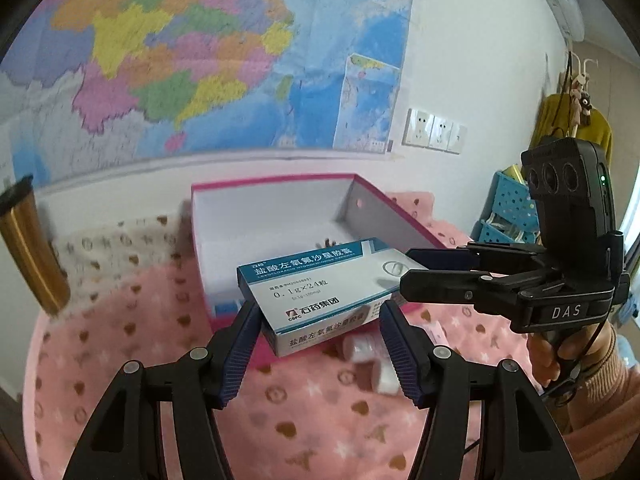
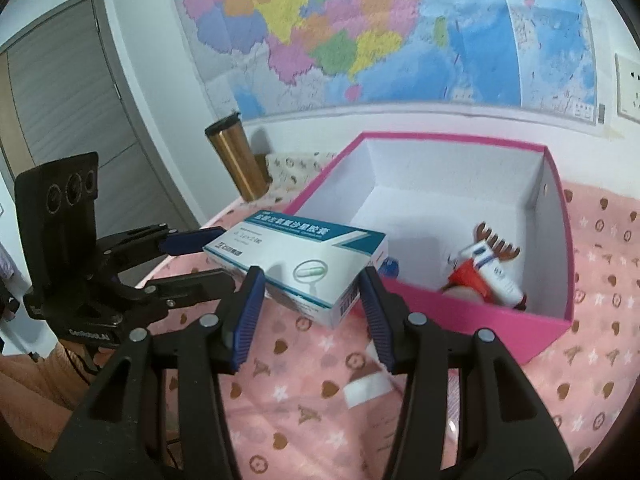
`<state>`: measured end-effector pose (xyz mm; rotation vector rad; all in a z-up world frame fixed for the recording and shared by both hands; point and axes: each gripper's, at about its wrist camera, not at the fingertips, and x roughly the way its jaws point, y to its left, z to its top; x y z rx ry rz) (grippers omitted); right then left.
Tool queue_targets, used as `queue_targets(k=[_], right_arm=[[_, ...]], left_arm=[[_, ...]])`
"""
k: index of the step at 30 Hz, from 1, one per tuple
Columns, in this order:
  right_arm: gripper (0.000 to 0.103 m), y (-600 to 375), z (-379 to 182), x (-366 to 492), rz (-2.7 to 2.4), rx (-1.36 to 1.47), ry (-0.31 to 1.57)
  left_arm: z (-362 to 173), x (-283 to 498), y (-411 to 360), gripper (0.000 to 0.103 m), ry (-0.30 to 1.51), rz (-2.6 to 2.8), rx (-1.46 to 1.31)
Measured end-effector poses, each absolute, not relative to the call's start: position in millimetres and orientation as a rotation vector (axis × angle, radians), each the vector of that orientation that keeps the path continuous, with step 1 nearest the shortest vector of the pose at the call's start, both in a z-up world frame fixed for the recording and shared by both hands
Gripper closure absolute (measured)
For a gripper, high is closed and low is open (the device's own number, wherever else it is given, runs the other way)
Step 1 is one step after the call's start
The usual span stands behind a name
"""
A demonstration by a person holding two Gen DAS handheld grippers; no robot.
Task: Organize rigid objects
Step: 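Lower the medicine box into the magenta box and open the right gripper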
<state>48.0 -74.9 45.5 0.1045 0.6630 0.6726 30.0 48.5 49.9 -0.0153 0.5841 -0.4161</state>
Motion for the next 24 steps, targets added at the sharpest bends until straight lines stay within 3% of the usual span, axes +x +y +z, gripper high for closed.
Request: queue_targets(k=[24], right_arm=[[0.051, -66, 8, 135, 0.673, 0.136, 0.775]], left_arm=[[15, 120, 56, 0.041, 0.73, -0.328, 0.019]])
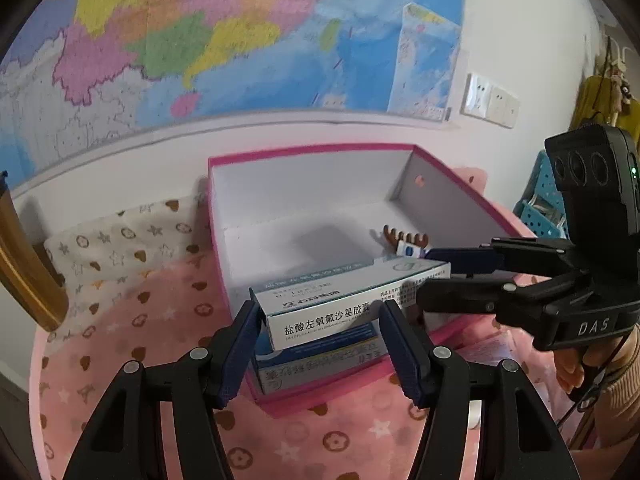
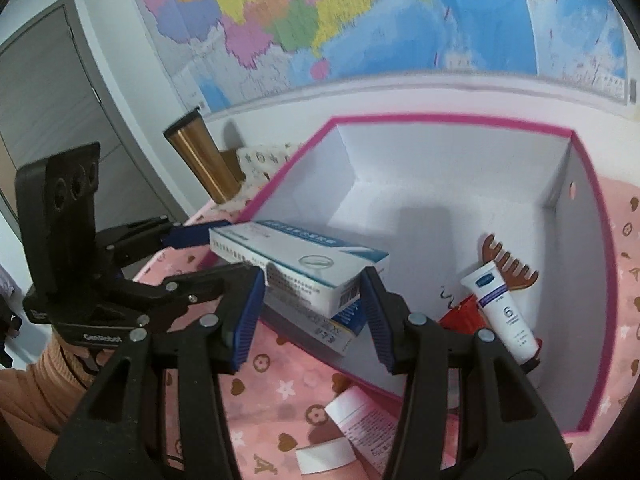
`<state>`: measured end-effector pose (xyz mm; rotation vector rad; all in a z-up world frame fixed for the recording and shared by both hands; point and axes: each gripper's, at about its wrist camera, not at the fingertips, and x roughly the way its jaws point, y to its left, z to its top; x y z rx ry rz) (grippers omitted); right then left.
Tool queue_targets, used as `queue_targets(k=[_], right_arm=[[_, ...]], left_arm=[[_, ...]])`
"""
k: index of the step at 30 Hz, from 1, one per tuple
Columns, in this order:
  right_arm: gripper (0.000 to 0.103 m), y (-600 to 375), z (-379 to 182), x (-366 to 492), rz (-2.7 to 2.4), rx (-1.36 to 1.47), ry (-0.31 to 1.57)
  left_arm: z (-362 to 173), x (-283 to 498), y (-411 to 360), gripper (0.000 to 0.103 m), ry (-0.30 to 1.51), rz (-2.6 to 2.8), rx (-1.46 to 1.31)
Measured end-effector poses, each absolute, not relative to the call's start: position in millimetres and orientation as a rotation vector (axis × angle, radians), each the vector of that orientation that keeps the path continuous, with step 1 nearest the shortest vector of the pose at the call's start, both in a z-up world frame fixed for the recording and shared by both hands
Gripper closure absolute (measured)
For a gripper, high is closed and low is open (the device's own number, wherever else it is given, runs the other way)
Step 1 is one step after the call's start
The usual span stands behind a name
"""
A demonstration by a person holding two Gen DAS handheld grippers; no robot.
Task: Organize rigid objects
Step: 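Lower the medicine box into the magenta box and open the right gripper, then grasp the pink-and-white lotion tube with the right gripper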
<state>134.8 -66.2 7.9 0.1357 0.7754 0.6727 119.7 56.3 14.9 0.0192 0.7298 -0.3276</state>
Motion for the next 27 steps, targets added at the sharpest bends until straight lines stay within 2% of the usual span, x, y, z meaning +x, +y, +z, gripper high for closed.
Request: queue_targets(k=[6, 17, 27], right_arm=[[0.051, -64, -8, 142, 0.678, 0.14, 0.829], [0.051, -75, -2, 132, 0.672, 0.163, 0.809], [0.051, -110, 19, 84, 0.67, 0.191, 0.733]], left_arm=[[18, 115, 55, 0.041, 0.705, -0.307, 0.034], [25, 101, 54, 0.041, 0.681, -0.3, 0.028], [35, 62, 41, 0.04, 0.619, -0.405, -0.026]])
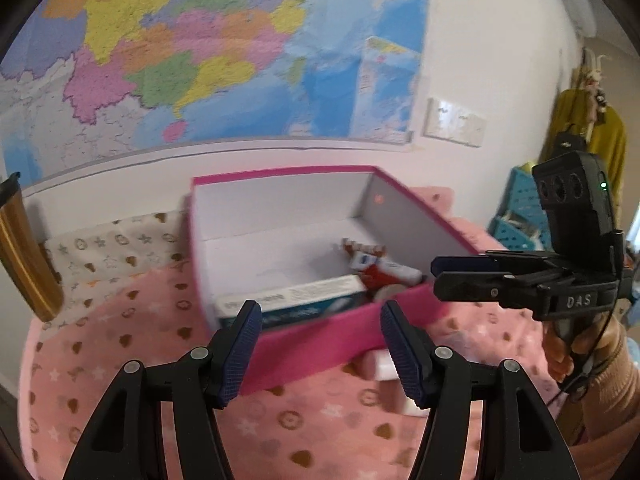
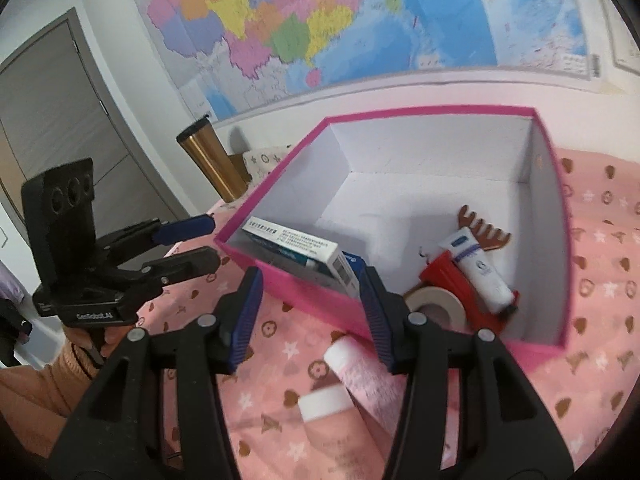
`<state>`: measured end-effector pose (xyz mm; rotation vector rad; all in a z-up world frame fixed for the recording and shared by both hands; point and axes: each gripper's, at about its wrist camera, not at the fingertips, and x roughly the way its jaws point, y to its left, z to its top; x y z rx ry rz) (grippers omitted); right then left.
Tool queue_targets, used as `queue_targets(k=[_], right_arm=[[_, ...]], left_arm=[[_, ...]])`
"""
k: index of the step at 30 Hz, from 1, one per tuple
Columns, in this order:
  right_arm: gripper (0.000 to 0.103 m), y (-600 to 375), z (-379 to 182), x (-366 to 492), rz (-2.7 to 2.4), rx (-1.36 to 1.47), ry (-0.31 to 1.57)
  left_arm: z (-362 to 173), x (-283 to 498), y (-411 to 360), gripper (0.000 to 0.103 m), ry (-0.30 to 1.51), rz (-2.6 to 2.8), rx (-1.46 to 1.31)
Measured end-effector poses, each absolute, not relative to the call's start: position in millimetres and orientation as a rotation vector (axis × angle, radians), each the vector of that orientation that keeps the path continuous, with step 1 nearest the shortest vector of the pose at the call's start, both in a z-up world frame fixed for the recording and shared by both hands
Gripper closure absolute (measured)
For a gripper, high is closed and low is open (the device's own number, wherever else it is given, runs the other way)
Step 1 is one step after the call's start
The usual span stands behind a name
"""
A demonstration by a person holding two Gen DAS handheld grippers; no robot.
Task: Organize rigid objects
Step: 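Grasp the pink-and-white lotion tube with the right gripper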
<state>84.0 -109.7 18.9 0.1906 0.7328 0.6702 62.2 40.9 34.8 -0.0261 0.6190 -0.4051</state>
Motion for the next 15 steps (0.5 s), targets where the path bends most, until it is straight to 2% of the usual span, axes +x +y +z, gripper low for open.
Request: queue_targets(k=[7, 15], right_arm=[[0.05, -143, 13, 49, 0.624, 0.224, 0.74], [0.049, -178, -30, 30, 0.508, 0.293, 0.84]], left_arm=[[17, 49, 10, 0.04, 0.655, -0.514, -0.051], [-23, 64, -14, 0.04, 0.776, -0.522, -0.072]])
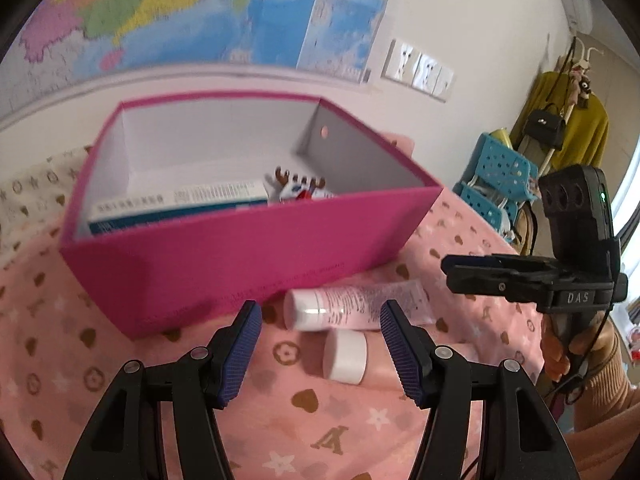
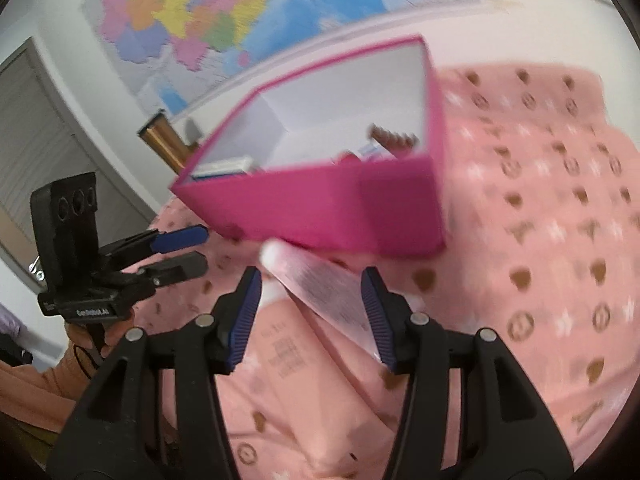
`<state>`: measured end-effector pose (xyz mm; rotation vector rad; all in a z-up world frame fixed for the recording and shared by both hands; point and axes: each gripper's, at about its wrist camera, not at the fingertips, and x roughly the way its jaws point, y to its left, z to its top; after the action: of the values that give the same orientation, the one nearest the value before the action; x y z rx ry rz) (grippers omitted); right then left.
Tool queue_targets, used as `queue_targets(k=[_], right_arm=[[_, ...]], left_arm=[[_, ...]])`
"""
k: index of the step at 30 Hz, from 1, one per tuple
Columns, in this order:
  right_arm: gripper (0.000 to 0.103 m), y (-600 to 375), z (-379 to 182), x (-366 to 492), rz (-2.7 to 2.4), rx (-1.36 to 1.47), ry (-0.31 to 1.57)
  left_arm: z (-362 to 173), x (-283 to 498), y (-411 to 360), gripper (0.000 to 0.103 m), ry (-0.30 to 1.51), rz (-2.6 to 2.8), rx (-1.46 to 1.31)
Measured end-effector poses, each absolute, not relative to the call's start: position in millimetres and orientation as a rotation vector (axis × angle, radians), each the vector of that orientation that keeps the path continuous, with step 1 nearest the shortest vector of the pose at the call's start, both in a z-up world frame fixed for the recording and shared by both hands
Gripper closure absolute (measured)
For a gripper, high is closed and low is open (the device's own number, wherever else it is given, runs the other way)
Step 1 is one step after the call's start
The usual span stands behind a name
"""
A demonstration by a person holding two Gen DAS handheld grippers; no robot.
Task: Organize rigid objects
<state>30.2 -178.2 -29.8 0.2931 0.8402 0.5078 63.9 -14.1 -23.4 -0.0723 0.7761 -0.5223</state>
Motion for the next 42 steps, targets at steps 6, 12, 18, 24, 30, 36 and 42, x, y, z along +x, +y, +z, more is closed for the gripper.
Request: queue_targets(k=[6, 12, 18, 24, 30, 36, 42], right_arm=[[0.049, -191, -58, 25, 0.437, 0.333, 0.902], [0.047, -199, -71, 29, 0.401, 0.369, 0.925], [0.046, -199, -80, 31, 0.4, 0.387, 0.937], [0.046, -197, -81, 33, 0.411, 0.388, 0.936], [0.046, -194, -83, 33, 0.426, 0.392, 0.936], [0.046, -193, -82, 33, 0.428, 0.388, 0.934], [0.046, -184, -80, 34, 0.442, 0.355, 0.927]], left_arm=[[-37, 72, -23, 0.04, 0.816, -0.519, -0.074], [-44, 80, -27, 0.04, 0.837, -0.508, -0.074], [-48, 85, -27, 0.04, 0.851, -0.506, -0.072], [-48, 88, -34, 0.044, 0.857, -0.522, -0.066], [-50, 90, -42, 0.046, 0.876, -0.541, -0.064], [-49, 90, -41, 0.047, 0.893, -0.569, -0.088], [-46, 85, -52, 0.047, 0.877, -0.554, -0.035]])
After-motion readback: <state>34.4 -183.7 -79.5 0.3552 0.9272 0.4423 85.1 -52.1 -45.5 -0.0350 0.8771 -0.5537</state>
